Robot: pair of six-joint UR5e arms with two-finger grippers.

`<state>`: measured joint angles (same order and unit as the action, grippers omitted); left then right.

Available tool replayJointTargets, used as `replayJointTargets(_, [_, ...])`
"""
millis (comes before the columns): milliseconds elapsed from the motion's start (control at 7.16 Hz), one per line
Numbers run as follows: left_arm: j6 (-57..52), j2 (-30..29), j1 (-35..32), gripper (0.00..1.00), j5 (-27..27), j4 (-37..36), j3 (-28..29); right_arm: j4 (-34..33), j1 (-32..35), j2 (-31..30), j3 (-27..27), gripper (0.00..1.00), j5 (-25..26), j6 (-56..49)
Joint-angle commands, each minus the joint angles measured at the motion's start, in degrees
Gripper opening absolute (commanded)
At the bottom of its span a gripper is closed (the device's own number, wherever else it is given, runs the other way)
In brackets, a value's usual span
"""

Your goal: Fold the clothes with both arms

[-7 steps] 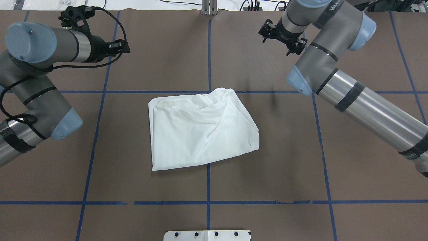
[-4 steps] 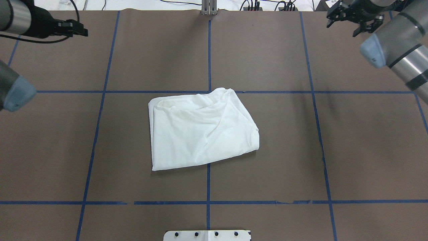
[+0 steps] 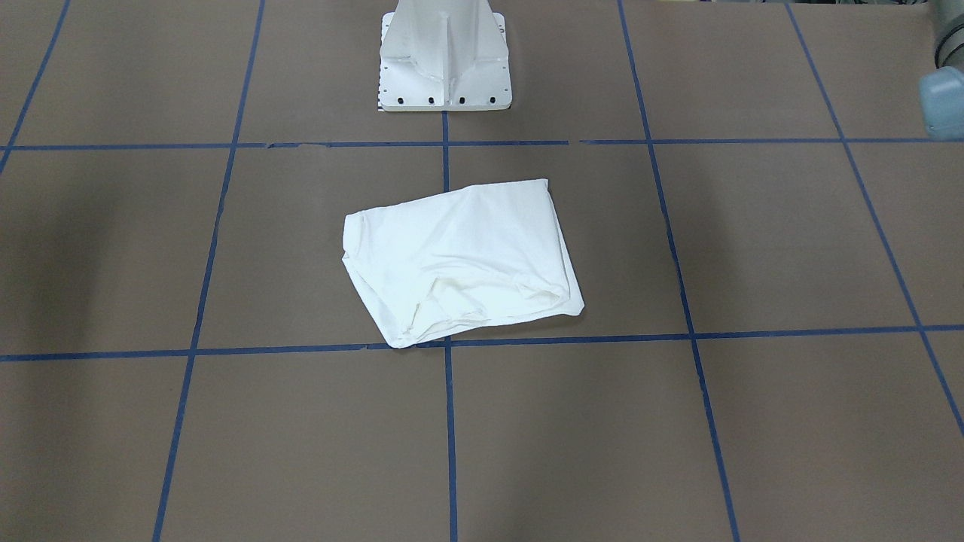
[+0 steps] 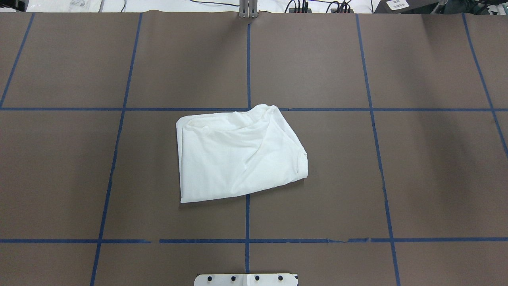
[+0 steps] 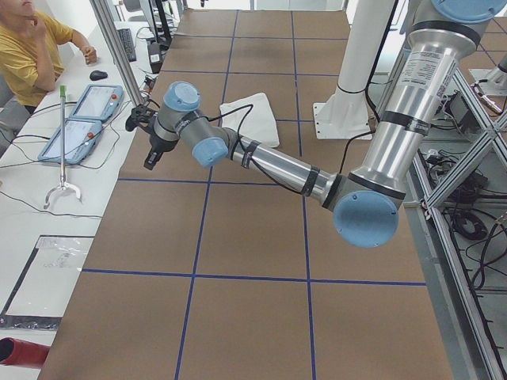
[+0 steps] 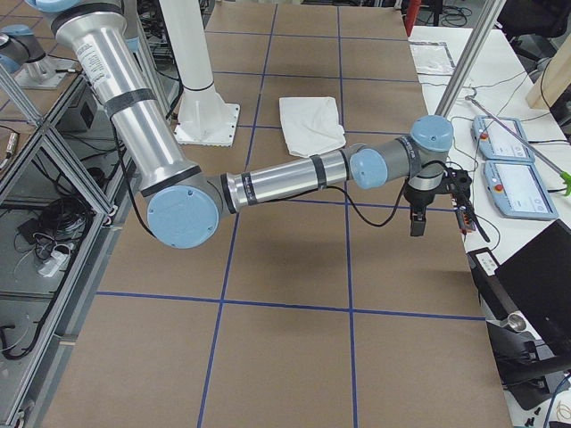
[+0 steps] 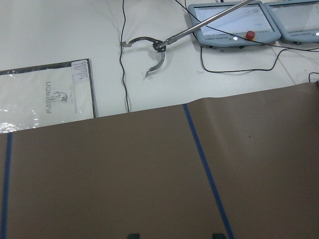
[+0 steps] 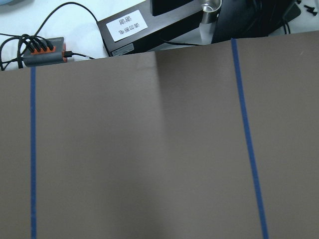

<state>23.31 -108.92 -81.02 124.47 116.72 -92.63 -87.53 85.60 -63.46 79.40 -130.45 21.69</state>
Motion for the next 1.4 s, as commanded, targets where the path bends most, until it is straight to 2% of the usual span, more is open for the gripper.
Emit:
replayJointTargets(0, [-10.9, -1.4, -7.4, 0.57, 5.0, -3.3, 4.4, -7.1, 4.7, 0.3, -0.3, 1.00, 0.1, -12.2])
replayJointTargets(140, [-16.1, -4.0, -10.5, 0.57, 8.0, -3.4, 9.8, -7.1, 5.8, 0.5, -1.9, 1.00, 0.4, -14.7])
replayJointTargets(280, [-19.3, -6.3, -12.2, 0.57, 8.2, -3.4, 13.8, -7.2, 7.1, 1.1, -4.1, 1.00, 0.1, -17.3])
replayJointTargets(839, [-25.9, -13.1, -16.3, 0.56, 9.5, -5.0, 24.2, -7.0, 8.5, 3.6, -10.1, 1.00, 0.4, -21.4])
replayJointTargets(978, [-26.4, -14.9, -16.4, 0.56, 9.5, -5.0, 26.9, -7.0, 9.1, 6.3, -13.5, 1.00, 0.3, -21.5])
replayJointTargets(1118, [-26.5, -15.0, -16.5, 0.59, 9.6, -5.0, 27.3, -7.0, 9.1, 7.3, -15.1, 1.00, 0.4, -22.0])
replayJointTargets(1258, [-26.3, -15.1, -16.7, 1.00, 9.6, -5.0, 27.2, -7.0, 9.1, 7.4, -15.2, 1.00, 0.3, -22.4])
